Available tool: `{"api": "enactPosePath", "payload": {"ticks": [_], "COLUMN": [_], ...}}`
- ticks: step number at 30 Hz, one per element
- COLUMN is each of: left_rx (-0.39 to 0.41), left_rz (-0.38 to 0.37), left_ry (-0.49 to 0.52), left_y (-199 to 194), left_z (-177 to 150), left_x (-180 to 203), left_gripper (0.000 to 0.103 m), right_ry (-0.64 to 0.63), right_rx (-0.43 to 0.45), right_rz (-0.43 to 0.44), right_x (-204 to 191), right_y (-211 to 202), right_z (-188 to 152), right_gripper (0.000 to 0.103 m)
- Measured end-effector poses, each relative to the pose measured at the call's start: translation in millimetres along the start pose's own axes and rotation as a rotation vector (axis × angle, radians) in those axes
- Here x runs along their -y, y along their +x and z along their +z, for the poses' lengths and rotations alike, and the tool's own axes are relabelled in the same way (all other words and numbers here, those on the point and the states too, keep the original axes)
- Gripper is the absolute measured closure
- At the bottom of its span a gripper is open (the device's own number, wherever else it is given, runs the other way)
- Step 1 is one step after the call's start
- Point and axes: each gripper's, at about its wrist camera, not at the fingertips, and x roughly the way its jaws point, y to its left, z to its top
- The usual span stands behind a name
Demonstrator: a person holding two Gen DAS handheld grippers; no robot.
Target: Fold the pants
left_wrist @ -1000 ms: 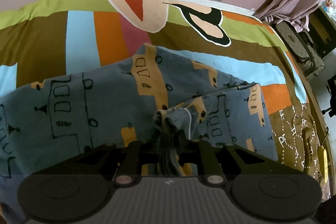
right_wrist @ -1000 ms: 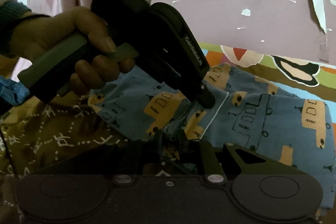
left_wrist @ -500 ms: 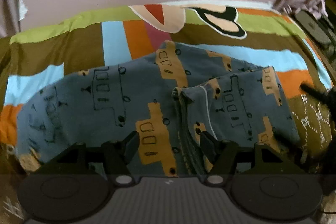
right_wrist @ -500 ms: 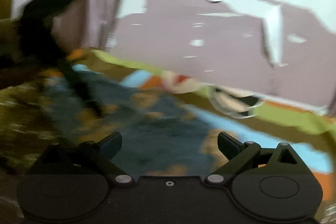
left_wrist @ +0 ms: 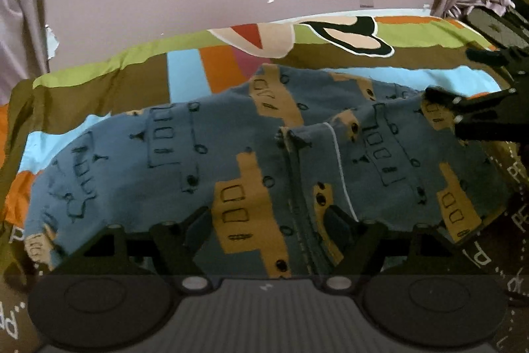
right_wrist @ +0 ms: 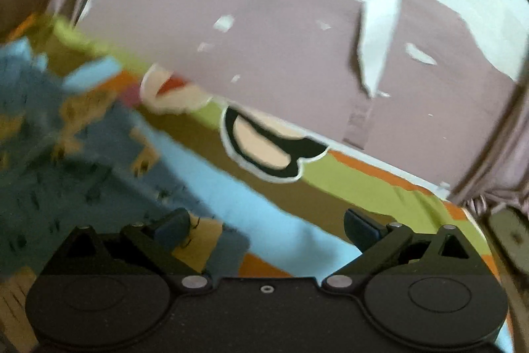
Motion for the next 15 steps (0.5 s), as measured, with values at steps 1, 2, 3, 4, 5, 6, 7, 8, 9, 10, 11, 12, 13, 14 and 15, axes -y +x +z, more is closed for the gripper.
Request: {"api": "enactPosePath", "payload": {"ticks": [1, 2, 3, 4, 5, 6, 7, 8, 9, 10, 11, 12, 13, 14, 15], "left_rx": [0.007, 0.014, 0.019, 0.024, 0.03, 0.031, 0.031, 0.026, 0.013, 0.0, -0.004, 0.005, 0.011, 0.01, 0.008], "left_rz": [0.003, 0.01, 0.017, 0.007, -0.021, -0.045, -0.061, -0.065, -0.049, -0.027, -0.013, -0.01, -0.009, -0.01, -0.017], "left_ry": [-0.001, -0.003, -0.011, -0.022, -0.033, -0.038, -0.037, -0.031, -0.015, 0.002, 0.015, 0.02, 0.019, 0.016, 0.006], "left_y": [-3, -6, -9, -11, -13, -13, -13, -13, -11, -8, -6, -5, -5, -5, -5], "left_z": [0, 0, -1, -2, -4, -6, -8, -11, -13, -16, -19, -21, -22, -23, -22], "left_x": [-1, -2, -2, -2, -2, -3, -2, 0, 3, 4, 5, 3, 1, -1, -4], "left_gripper": [0.021, 0.02, 0.02, 0.02, 0.02, 0.019, 0.019, 0.019, 0.019, 0.018, 0.016, 0.014, 0.013, 0.012, 0.011], "right_ry": [-0.013, -0.033, -0.045, -0.052, -0.06, -0.069, -0.08, -0.092, -0.119, -0.156, -0.197, -0.226, -0.247, -0.237, -0.21], "right_rx": [0.024, 0.049, 0.066, 0.074, 0.078, 0.078, 0.074, 0.07, 0.066, 0.063, 0.06, 0.057, 0.056, 0.052, 0.048], "right_rz": [0.02, 0.064, 0.12, 0.172, 0.242, 0.282, 0.313, 0.337, 0.37, 0.386, 0.382, 0.372, 0.37, 0.373, 0.377], "right_x": [-5, -12, -20, -27, -38, -48, -58, -66, -77, -85, -93, -100, -104, -103, -100], "right_y": [-4, -8, -10, -12, -11, -9, -5, 0, 6, 12, 19, 22, 28, 31, 31], "right_z": [4, 9, 14, 17, 22, 26, 29, 31, 32, 33, 32, 31, 31, 31, 34], "right_gripper": [0.004, 0.004, 0.004, 0.004, 0.003, 0.004, 0.004, 0.004, 0.004, 0.004, 0.004, 0.004, 0.003, 0.001, 0.001]}}
